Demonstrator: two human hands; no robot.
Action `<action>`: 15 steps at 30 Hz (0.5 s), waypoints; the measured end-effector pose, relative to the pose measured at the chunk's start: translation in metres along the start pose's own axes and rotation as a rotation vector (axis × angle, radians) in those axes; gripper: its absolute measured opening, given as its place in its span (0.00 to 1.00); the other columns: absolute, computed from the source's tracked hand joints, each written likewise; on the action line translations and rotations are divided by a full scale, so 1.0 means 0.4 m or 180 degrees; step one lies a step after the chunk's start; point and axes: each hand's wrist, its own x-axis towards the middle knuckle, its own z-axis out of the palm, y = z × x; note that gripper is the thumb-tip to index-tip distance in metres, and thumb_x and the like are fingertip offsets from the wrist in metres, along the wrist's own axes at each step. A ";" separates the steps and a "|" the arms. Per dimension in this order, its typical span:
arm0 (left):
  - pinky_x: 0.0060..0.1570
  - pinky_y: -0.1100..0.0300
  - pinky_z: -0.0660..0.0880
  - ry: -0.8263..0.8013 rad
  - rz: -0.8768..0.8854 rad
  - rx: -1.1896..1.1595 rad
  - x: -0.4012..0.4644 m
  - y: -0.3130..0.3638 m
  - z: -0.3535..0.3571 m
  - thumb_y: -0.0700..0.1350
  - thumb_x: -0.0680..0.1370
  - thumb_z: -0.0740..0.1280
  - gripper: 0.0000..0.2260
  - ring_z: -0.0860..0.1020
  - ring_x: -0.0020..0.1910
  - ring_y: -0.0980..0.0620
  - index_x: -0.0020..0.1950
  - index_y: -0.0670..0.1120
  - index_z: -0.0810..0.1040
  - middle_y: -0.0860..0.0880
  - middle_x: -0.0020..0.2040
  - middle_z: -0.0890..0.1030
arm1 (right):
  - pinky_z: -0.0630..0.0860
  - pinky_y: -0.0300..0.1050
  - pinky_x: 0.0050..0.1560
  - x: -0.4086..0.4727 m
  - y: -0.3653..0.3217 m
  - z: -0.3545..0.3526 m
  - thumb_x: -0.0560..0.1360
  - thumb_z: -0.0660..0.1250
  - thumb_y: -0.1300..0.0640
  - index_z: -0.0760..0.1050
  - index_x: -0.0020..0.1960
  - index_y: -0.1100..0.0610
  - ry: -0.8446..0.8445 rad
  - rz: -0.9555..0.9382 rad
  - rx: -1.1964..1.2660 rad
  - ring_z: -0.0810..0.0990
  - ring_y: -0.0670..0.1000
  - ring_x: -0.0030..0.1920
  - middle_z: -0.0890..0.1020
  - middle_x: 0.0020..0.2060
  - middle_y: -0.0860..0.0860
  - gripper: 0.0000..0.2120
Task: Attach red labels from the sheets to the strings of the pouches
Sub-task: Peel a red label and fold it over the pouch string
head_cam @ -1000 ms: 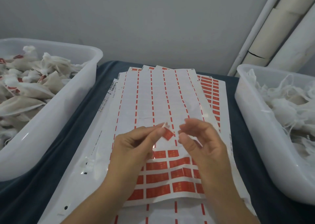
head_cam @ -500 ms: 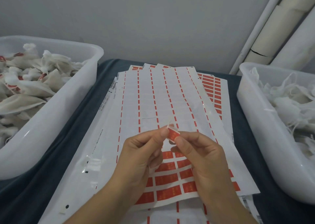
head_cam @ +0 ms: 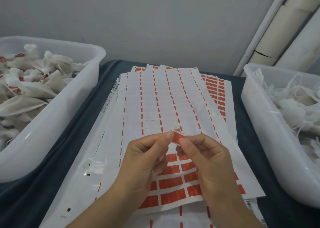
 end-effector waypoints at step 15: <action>0.29 0.75 0.72 0.0471 0.0891 0.1068 -0.007 -0.008 0.014 0.55 0.66 0.64 0.09 0.78 0.29 0.62 0.31 0.53 0.80 0.59 0.31 0.81 | 0.74 0.26 0.36 -0.005 0.030 0.020 0.63 0.68 0.50 0.70 0.50 0.51 -0.0459 0.0110 0.0228 0.84 0.44 0.38 0.85 0.36 0.45 0.17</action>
